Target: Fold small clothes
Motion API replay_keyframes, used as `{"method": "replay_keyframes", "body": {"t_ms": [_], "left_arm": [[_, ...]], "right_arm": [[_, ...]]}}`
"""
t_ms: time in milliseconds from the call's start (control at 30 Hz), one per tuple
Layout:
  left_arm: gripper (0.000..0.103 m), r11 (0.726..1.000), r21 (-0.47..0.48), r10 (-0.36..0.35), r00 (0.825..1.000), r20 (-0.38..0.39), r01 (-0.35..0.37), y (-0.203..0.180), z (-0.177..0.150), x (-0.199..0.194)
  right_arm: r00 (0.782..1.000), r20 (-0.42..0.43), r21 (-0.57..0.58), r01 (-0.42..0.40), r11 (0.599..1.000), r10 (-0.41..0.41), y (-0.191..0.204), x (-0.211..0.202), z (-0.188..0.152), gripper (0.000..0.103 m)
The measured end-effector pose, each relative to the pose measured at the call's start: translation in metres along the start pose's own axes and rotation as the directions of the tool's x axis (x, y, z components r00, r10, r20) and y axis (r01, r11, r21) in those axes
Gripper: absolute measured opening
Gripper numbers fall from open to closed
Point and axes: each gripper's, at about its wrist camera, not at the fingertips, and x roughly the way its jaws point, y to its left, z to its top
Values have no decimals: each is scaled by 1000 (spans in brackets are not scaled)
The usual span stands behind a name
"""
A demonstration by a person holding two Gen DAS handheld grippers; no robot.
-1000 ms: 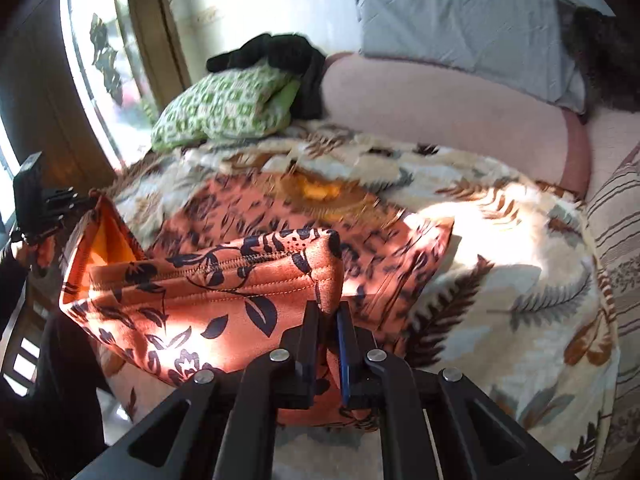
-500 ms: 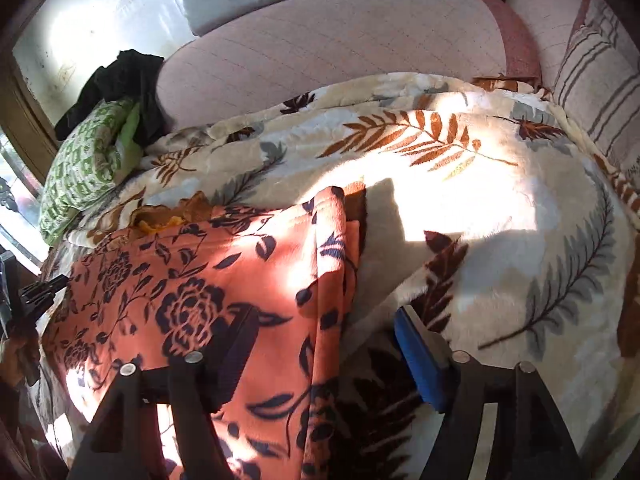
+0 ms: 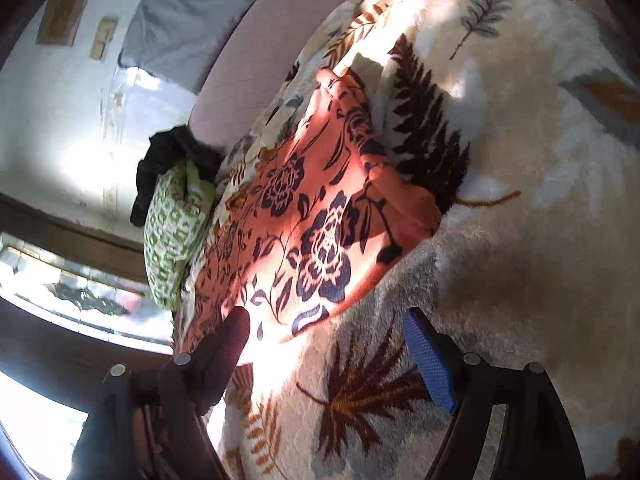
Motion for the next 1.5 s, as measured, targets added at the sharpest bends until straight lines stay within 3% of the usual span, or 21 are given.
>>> {"method": "replay_keyframes", "body": {"t_ms": [133,167,200,233,267,300,367,467,633,700,767,800,833,867,900,933,967,1067,1133,1233,1500], "left_arm": [[83,989,-147,24,997,74,-13,2,14,14],[70,983,-181,27,996,87,-11,4,21,17],[10,984,-176,50,996,76,-36,4,27,22],[13,981,-188,62,998,24,-57,5,33,29],[13,977,-206,55,998,26,-48,6,39,30],[13,981,-183,74,997,25,-68,1,42,27],[12,988,-129,88,995,55,-81,-13,45,10],[12,996,-19,85,985,149,-83,-40,36,-39],[13,997,40,57,986,155,-63,-38,-26,-104],[22,995,53,84,992,91,-89,-17,-60,-100],[34,988,38,154,987,-45,-152,15,-84,-69],[37,991,7,137,987,-88,-137,31,-91,-60],[39,997,-18,74,996,-44,-75,39,-92,-68],[40,997,-26,71,996,-44,-72,40,-88,-75],[47,994,-15,110,993,-37,-111,38,-81,-83],[49,991,8,130,991,6,-131,34,-74,-93],[51,991,39,128,990,63,-130,30,-65,-102],[61,985,109,119,981,151,-136,22,-35,-114],[62,978,182,79,988,131,-103,17,-14,-100],[62,951,283,107,992,65,-121,5,3,-62],[61,930,338,153,988,-3,-143,-6,35,-5]], "right_arm": [[997,68,141,17,990,-27,-11,27,20,81],[995,90,157,19,987,-34,-10,30,24,81],[993,109,160,25,987,-43,-8,32,29,80],[990,135,160,23,987,-45,-5,33,35,59],[989,139,168,31,985,-55,-3,36,42,30],[990,128,181,41,983,-64,-3,42,47,12],[990,108,143,71,987,-87,10,45,54,12],[988,144,38,45,998,-50,43,14,51,11],[984,177,-98,34,995,-16,80,-63,1,11],[985,165,-93,73,993,-57,64,-87,-35,12],[986,99,-50,141,989,-136,25,-87,-66,23],[982,47,-22,186,982,-185,-1,-82,-77,30],[972,-14,26,236,971,-236,-26,-78,-84,42],[984,-17,71,180,981,-179,-42,-82,-89,42],[988,13,78,154,985,-156,-44,-93,-90,48],[980,34,51,193,980,-194,-38,-104,-88,61],[974,79,13,210,978,-211,-30,-115,-85,66],[971,139,-99,208,973,-193,-4,-133,-60,66],[968,156,-182,225,957,-197,13,-130,-38,66],[967,134,-324,249,913,-216,33,-104,-11,66],[950,53,-390,303,870,-308,29,-34,33,66]]}}
